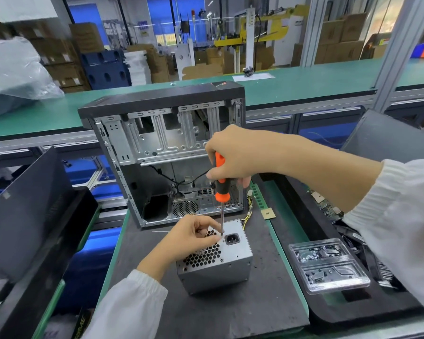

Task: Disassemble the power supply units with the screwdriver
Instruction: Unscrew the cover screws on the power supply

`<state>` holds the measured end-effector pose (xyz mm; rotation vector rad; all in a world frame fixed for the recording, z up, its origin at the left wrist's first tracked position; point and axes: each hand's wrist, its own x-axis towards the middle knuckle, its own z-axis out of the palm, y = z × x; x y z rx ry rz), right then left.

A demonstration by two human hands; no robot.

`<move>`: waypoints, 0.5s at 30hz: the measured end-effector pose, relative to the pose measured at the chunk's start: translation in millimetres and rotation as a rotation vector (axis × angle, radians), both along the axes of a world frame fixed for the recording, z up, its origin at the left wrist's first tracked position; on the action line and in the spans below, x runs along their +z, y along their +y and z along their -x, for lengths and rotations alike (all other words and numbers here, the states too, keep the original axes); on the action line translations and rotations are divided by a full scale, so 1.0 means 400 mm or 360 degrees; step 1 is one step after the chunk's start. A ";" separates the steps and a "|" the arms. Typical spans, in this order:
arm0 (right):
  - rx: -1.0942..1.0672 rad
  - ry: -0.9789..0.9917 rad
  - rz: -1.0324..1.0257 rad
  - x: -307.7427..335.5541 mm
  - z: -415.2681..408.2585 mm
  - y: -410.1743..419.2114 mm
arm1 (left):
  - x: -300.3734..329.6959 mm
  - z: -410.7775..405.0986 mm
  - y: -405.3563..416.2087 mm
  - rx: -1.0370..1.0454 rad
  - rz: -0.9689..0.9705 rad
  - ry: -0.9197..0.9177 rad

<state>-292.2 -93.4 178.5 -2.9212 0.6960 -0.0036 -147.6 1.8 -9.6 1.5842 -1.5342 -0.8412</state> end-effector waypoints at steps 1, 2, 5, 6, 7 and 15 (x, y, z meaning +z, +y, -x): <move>-0.0001 -0.0008 0.0008 0.005 0.004 -0.003 | 0.001 -0.001 0.000 -0.0008 -0.0008 -0.0061; -0.0003 -0.0022 0.0010 0.011 0.009 -0.005 | 0.002 0.001 -0.001 -0.0019 -0.0012 -0.0123; -0.0008 -0.0044 0.0045 0.024 0.019 -0.011 | 0.001 0.016 -0.006 -0.0013 -0.0017 -0.0177; -0.0005 -0.0041 0.0085 0.027 0.020 -0.011 | -0.001 0.023 -0.007 0.0004 -0.0011 -0.0140; -0.0009 -0.0046 0.0084 0.029 0.022 -0.012 | -0.002 0.029 -0.009 0.0024 -0.0004 -0.0111; -0.0069 -0.0139 -0.0008 0.026 0.037 -0.041 | -0.003 0.043 -0.023 0.0211 0.0005 -0.0028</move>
